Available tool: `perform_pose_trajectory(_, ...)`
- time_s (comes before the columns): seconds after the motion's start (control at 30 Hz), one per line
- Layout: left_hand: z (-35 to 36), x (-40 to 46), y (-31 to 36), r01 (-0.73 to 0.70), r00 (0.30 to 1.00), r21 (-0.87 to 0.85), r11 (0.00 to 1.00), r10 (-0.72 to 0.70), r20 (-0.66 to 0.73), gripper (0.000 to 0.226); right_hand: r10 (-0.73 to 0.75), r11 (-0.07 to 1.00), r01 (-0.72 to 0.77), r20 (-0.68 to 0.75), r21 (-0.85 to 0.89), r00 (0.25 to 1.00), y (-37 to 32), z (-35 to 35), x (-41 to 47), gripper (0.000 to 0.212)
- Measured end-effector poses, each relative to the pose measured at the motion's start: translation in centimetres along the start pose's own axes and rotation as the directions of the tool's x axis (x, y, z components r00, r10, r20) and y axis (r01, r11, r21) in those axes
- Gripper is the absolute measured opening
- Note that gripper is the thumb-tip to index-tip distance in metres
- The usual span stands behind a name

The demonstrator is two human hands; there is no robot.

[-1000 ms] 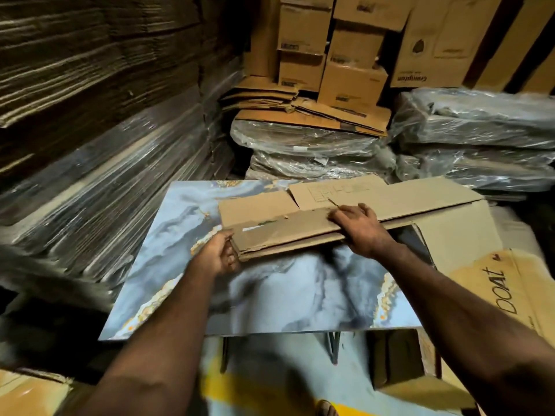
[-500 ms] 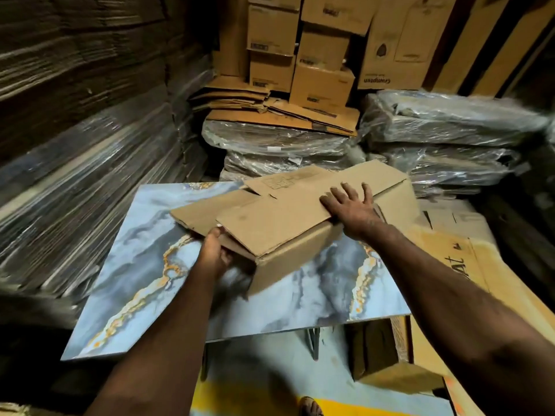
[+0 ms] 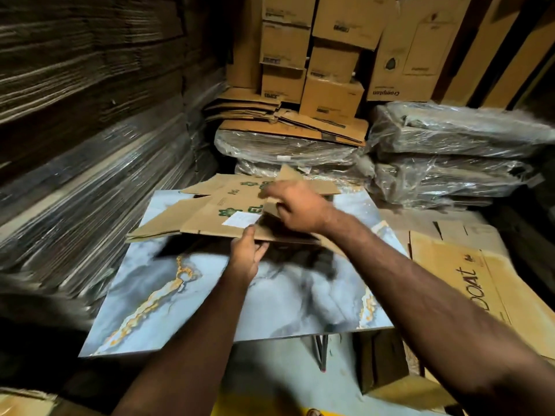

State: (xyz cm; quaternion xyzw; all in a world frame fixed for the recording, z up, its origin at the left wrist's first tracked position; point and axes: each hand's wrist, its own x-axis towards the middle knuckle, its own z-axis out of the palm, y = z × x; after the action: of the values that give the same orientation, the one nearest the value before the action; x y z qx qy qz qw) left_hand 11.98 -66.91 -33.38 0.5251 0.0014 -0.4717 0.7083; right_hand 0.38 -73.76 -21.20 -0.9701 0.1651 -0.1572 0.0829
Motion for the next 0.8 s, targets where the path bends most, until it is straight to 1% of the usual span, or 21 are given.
perform_pose_trajectory(0.07,0.9,-0.7,-0.1,-0.006,0.998,-0.074,0.997,0.01,0.056,0.012,0.0,1.0,-0.003,0.204,0.013,0.979,-1.3,2.7,0.3,0.04)
perform_pose_trajectory(0.1,1.1,-0.7,-0.1,-0.01,0.998,-0.102,0.995,0.017,0.063,0.015,0.027,0.999,-0.035,0.267,0.026,0.963,-1.6,4.2,0.2,0.035)
perform_pose_trajectory(0.13,1.1,-0.7,0.1,-0.012,0.998,-0.106,0.994,0.018,0.056,0.016,0.08,0.994,-0.097,0.297,0.041,0.951,-1.4,5.5,0.0,0.033)
perform_pose_trajectory(0.17,0.9,-0.6,0.4,-0.005,0.999,-0.108,0.994,0.011,0.053,0.016,0.152,0.984,-0.173,0.3,0.044,0.942,-1.1,6.4,-0.3,0.035)
perform_pose_trajectory(0.2,0.5,-0.6,0.8,0.009,0.999,-0.102,0.995,-0.004,0.05,0.014,0.233,0.968,-0.25,0.289,0.022,0.929,-0.7,6.9,-0.8,0.041)
perform_pose_trajectory(0.27,-0.1,-0.7,1.2,0.046,0.998,-0.09,0.995,-0.043,0.039,0.012,0.397,0.917,-0.39,0.279,-0.083,0.874,0.5,6.9,-1.9,0.062)
perform_pose_trajectory(0.33,-0.4,-0.7,1.5,0.079,0.995,-0.088,0.993,-0.074,0.065,0.017,0.462,0.886,-0.421,0.292,-0.193,0.838,1.7,6.3,-3.1,0.087)
perform_pose_trajectory(0.37,-0.3,-0.6,1.5,0.089,0.993,-0.087,0.992,-0.083,0.08,0.019,0.479,0.872,-0.412,0.293,-0.264,0.827,2.5,6.2,-3.7,0.097)
perform_pose_trajectory(0.4,-0.3,-0.6,1.5,0.1,0.992,-0.079,0.992,-0.093,0.089,0.02,0.511,0.845,-0.414,0.282,-0.339,0.812,3.1,6.3,-4.3,0.1)
perform_pose_trajectory(0.43,-0.2,-0.5,1.5,0.112,0.99,-0.075,0.991,-0.105,0.092,0.02,0.559,0.806,-0.442,0.259,-0.395,0.788,3.9,6.5,-5.0,0.095)
perform_pose_trajectory(0.47,-0.4,-0.4,1.5,0.122,0.989,-0.067,0.99,-0.116,0.088,0.018,0.608,0.765,-0.484,0.228,-0.425,0.761,4.6,6.5,-5.8,0.081)
perform_pose_trajectory(0.53,-1.3,-0.1,1.6,0.138,0.989,-0.074,0.988,-0.133,0.068,0.016,0.673,0.703,-0.562,0.151,-0.436,0.724,5.6,6.1,-7.4,0.044)
perform_pose_trajectory(0.57,-1.8,0.0,1.8,0.138,0.99,-0.096,0.986,-0.133,0.057,0.021,0.682,0.683,-0.573,0.115,-0.453,0.722,6.1,6.0,-8.2,0.035)
perform_pose_trajectory(0.63,-2.9,0.6,2.5,0.114,0.993,-0.136,0.984,-0.112,0.022,0.03,0.709,0.617,-0.599,0.03,-0.51,0.705,6.6,6.1,-9.6,0.036)
perform_pose_trajectory(0.7,-3.7,0.9,3.3,0.082,0.996,-0.18,0.98,-0.084,-0.006,0.022,0.712,0.555,-0.659,-0.121,-0.508,0.692,7.0,6.8,-10.2,0.04)
perform_pose_trajectory(0.73,-3.9,0.9,3.4,0.076,0.997,-0.182,0.98,-0.08,-0.016,0.018,0.688,0.546,-0.693,-0.219,-0.472,0.692,6.8,7.3,-10.3,0.04)
perform_pose_trajectory(0.8,-3.6,0.8,3.6,0.073,0.997,-0.171,0.983,-0.075,-0.006,0.021,0.591,0.603,-0.696,-0.367,-0.39,0.718,5.9,8.2,-9.9,0.046)
